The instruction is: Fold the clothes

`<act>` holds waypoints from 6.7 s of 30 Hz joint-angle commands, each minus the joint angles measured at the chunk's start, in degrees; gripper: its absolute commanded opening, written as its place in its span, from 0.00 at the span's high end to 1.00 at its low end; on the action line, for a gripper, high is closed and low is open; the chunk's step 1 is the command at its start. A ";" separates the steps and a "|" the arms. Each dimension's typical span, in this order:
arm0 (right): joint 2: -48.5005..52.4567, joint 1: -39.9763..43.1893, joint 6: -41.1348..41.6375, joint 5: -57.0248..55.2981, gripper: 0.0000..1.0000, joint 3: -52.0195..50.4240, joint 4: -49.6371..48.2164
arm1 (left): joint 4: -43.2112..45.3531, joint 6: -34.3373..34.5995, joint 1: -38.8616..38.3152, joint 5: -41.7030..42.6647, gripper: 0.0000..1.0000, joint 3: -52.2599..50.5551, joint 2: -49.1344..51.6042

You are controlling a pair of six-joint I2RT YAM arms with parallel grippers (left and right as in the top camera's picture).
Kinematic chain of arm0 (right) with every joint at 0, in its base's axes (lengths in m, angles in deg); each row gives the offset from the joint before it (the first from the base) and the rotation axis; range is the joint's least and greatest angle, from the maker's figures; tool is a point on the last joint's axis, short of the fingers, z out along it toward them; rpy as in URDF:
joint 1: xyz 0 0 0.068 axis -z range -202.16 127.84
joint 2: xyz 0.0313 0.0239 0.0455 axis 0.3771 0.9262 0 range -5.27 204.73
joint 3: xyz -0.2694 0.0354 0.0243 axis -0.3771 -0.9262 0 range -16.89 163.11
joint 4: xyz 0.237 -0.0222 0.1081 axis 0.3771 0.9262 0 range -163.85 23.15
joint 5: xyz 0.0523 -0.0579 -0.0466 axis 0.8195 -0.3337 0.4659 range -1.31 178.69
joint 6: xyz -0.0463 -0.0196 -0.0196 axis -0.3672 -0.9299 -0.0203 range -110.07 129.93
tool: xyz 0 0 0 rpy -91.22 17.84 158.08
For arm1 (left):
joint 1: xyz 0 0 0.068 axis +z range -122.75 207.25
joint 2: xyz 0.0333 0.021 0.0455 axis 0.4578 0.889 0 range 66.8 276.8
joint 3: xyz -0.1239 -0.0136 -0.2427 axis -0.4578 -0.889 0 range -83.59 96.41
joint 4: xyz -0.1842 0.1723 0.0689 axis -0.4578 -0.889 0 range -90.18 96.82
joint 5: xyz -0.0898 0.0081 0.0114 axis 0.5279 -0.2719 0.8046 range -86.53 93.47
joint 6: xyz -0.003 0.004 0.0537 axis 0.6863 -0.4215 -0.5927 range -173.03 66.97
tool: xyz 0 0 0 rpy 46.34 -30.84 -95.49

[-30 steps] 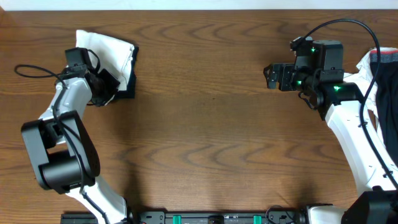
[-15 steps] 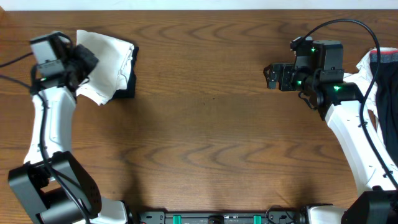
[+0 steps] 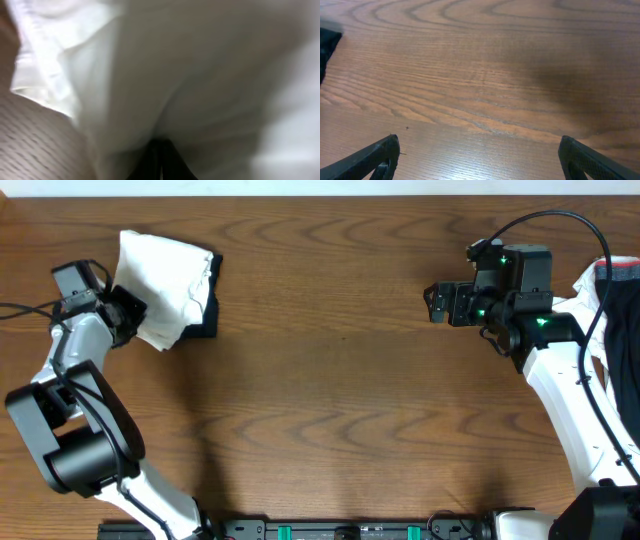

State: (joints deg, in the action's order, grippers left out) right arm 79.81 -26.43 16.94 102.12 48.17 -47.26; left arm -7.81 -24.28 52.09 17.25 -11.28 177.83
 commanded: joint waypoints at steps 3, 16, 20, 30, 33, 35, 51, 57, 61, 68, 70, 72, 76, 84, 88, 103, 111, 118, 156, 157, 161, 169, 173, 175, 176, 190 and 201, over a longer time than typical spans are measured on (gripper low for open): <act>-0.42 0.50 0.22 -0.13 0.01 0.02 0.07 | 3.34 0.31 -0.57 4.94 0.94 0.22 -4.24; -0.42 0.50 0.22 -0.13 0.01 0.02 0.07 | 4.22 1.38 -12.22 5.20 0.12 0.20 -26.71; -0.42 0.50 0.22 -0.13 0.01 0.02 0.07 | 4.22 1.38 -14.10 5.20 0.02 0.20 -27.21; -0.42 0.50 0.22 -0.13 0.01 0.02 0.07 | 4.04 1.38 -14.27 5.18 0.02 0.20 -27.10; -0.42 0.50 0.22 -0.13 0.01 0.02 0.07 | 4.04 1.38 -14.27 5.18 0.02 0.20 -27.10; -0.42 0.50 0.22 -0.13 0.01 0.02 0.07 | 4.04 1.38 -14.27 5.18 0.02 0.20 -27.10; -0.42 0.50 0.22 -0.13 0.01 0.02 0.07 | 4.04 1.38 -14.27 5.18 0.02 0.20 -27.10; -0.81 0.50 0.20 -0.17 0.01 -0.11 0.24 | 4.04 1.38 -14.27 5.20 0.02 0.20 -27.10; -4.00 0.39 0.22 -0.13 0.01 -0.66 0.24 | 4.04 1.38 -14.27 5.18 0.02 0.20 -27.10; -15.61 -1.01 0.22 -0.13 0.01 -2.19 0.26 | 4.04 1.38 -14.27 5.18 0.02 0.20 -27.10; -19.96 -1.55 0.22 -0.11 0.01 -2.29 0.28 | 4.04 1.38 -14.27 5.18 0.02 0.20 -27.10; -25.16 -2.38 0.22 -0.13 0.01 -2.29 0.26 | 4.04 1.38 -14.27 5.20 0.02 0.20 -27.10; -35.78 -3.98 0.22 -0.11 0.01 -2.29 0.26 | 4.04 1.38 -14.27 5.20 0.02 0.20 -27.10; -61.48 -3.89 -0.87 -0.59 0.01 -2.29 10.84 | 4.04 1.38 -14.27 5.20 0.02 0.20 -27.10; -72.04 -3.80 -0.87 -0.59 0.01 -2.34 19.17 | 4.04 1.38 -14.27 5.18 0.02 0.20 -27.10; -84.72 -0.39 -0.85 -1.22 0.01 -18.49 18.25 | 4.04 1.38 -14.27 5.18 0.02 0.20 -27.10; -84.72 -0.39 -0.85 -2.14 0.01 -34.53 -3.28 | 4.02 1.38 -14.27 5.18 0.02 0.20 -27.10; -84.74 -0.39 1.60 -6.25 0.01 -48.72 -24.65 | 4.04 1.38 -14.27 5.18 0.02 0.20 -27.10; -84.74 -0.24 6.21 -14.93 0.01 -64.74 -22.47 | 4.02 1.38 -14.27 5.14 0.02 0.20 -27.10; -84.74 -0.24 6.21 -14.93 0.01 -64.74 -22.47 | 4.04 1.38 -14.27 5.14 0.02 0.20 -27.10; -84.74 -0.24 6.21 -14.91 0.01 -64.74 -22.47 | 4.02 1.38 -14.27 5.11 0.02 0.20 -27.10; -84.74 -0.24 6.21 -14.91 0.01 -64.74 -22.47 | 4.02 1.38 -14.27 5.11 0.02 0.20 -27.10; -84.74 -0.24 6.21 -14.93 0.01 -64.74 -22.47 | 4.02 1.38 -14.27 5.11 0.02 0.20 -27.10; -84.74 -0.24 6.21 -14.93 0.01 -64.74 -22.47 | 4.02 1.38 -14.27 5.11 0.02 0.20 -27.10; -84.74 -0.24 6.21 -14.91 0.01 -64.74 -22.47 | 4.02 1.38 -14.27 5.11 0.02 0.20 -27.10; -84.74 -0.24 6.21 -14.93 0.01 -64.74 -22.47 | -8.79 1.38 -15.93 5.05 0.02 -2.34 -39.82; -84.74 -0.24 6.21 -14.93 0.01 -64.74 -22.47 | -9.38 1.31 -23.96 5.03 0.02 -15.85 -65.61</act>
State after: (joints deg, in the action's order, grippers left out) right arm -4.65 -27.24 23.93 87.63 -16.49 -69.97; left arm -16.86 -22.83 30.08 22.39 -23.17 117.13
